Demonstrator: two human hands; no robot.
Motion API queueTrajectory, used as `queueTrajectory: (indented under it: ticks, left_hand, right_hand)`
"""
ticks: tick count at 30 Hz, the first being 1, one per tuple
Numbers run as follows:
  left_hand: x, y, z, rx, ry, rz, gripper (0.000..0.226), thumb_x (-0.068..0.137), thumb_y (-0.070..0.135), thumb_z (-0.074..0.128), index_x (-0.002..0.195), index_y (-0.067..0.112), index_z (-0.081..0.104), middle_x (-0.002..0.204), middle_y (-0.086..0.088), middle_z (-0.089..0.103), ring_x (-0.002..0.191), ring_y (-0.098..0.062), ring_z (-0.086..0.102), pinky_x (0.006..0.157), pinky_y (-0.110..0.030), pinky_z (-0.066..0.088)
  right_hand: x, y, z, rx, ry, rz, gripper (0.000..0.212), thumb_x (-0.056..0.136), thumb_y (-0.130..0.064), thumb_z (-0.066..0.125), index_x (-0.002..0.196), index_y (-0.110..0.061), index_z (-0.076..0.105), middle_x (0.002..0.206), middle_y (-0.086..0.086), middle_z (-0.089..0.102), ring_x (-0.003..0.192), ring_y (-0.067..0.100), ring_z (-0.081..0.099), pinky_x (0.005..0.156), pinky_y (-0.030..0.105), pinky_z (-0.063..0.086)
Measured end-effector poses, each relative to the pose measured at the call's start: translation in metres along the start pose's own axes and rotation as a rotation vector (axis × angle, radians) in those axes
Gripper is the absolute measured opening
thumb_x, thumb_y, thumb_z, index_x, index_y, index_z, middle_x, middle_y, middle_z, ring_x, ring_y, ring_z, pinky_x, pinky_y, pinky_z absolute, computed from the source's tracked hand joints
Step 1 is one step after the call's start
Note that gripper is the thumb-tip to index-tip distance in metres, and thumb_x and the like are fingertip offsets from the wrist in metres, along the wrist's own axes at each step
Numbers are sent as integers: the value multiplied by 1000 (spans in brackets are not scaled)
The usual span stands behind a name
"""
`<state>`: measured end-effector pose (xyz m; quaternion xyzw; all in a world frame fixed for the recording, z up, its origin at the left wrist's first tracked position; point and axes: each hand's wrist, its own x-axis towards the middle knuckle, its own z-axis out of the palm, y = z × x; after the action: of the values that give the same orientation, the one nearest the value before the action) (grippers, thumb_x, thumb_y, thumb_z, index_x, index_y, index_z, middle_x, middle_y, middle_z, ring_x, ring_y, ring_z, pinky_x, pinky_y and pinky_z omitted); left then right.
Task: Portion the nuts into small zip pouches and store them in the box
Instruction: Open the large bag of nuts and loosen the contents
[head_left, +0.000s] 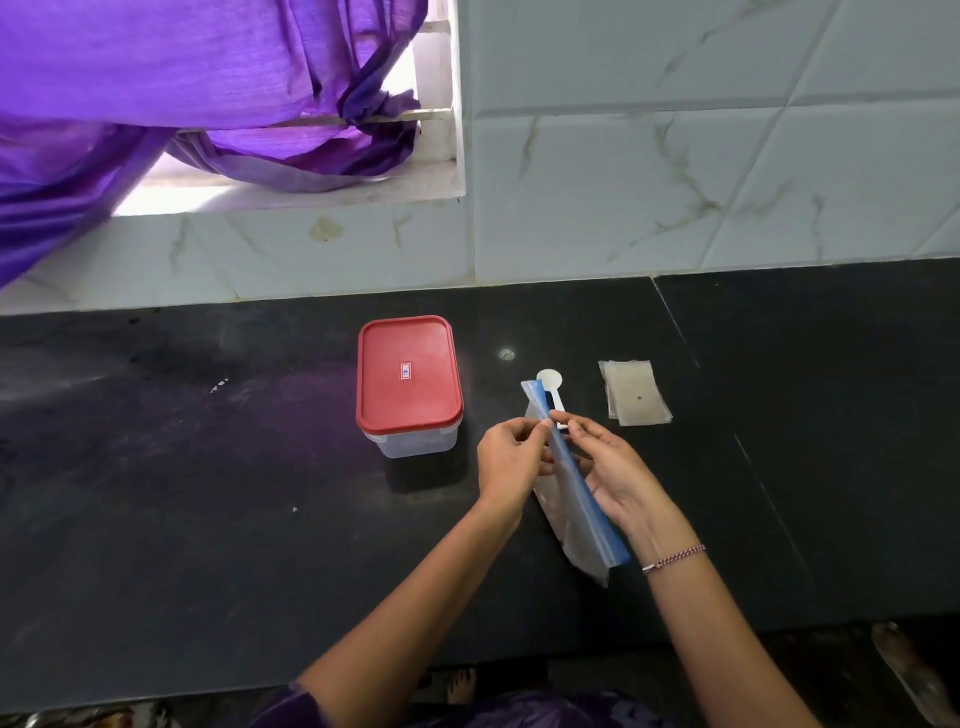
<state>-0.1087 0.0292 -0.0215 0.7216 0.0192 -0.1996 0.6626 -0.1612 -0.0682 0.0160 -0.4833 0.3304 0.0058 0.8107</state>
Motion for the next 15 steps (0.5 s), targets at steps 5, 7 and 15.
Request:
queueTrajectory:
  ticks: [5, 7, 15]
  left_hand:
    - [7, 2, -5, 53, 7, 0, 25, 99, 17, 50, 106, 5, 71, 82, -5, 69, 71, -12, 64, 65, -27, 57]
    - [8, 3, -7, 70, -4, 20, 25, 99, 18, 51, 113, 7, 69, 92, -3, 70, 82, -13, 67, 77, -34, 59]
    - [8, 11, -12, 6, 75, 92, 13, 87, 30, 70, 92, 17, 69, 88, -2, 72, 85, -17, 71, 77, -35, 60]
  right_hand:
    - [0, 6, 12, 73, 53, 9, 24, 91, -1, 56, 115, -7, 58, 101, 17, 67, 82, 24, 70, 73, 37, 59]
    - [0, 8, 15, 103, 54, -6, 29, 89, 1, 59, 118, -3, 57, 100, 16, 66, 84, 22, 68, 76, 35, 58]
    - [6, 7, 17, -357, 107, -275, 25, 86, -9, 67, 110, -12, 68, 93, 4, 71, 84, 10, 67, 69, 20, 56]
